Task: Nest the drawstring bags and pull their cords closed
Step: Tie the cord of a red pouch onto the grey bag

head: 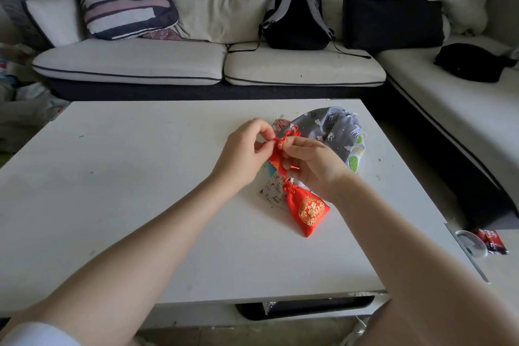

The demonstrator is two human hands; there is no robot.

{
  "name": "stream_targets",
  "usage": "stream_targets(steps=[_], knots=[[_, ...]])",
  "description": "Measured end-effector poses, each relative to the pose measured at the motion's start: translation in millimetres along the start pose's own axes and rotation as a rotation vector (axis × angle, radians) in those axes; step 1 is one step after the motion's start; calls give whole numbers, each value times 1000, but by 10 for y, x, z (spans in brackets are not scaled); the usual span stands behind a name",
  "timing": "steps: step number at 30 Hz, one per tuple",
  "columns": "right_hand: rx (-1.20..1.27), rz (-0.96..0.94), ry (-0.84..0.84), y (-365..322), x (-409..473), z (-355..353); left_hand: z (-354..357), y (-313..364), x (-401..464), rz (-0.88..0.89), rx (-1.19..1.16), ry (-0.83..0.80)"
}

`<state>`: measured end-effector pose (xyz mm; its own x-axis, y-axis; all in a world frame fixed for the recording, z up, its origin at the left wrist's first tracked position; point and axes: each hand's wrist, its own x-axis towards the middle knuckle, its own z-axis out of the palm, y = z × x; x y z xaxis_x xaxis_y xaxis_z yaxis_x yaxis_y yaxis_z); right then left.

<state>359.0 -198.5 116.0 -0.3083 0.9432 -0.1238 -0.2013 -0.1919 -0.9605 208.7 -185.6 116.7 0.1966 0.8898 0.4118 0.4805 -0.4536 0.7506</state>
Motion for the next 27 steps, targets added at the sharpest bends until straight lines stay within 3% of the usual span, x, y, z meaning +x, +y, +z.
stream_targets(steps=[7,14,17,23,27], knots=[[-23,56,93,-75,7,-13,26,-49,-17,158,39,17],[11,113,138,-33,22,-30,47,-108,-50,371,311,33],[-41,119,202,-48,18,-24,47,-175,-55,316,307,53],[-3,77,248,97,65,23,101,-276,-18,-43,381,32],[-57,92,308,113,90,-70,91,-161,2,17,424,-119]])
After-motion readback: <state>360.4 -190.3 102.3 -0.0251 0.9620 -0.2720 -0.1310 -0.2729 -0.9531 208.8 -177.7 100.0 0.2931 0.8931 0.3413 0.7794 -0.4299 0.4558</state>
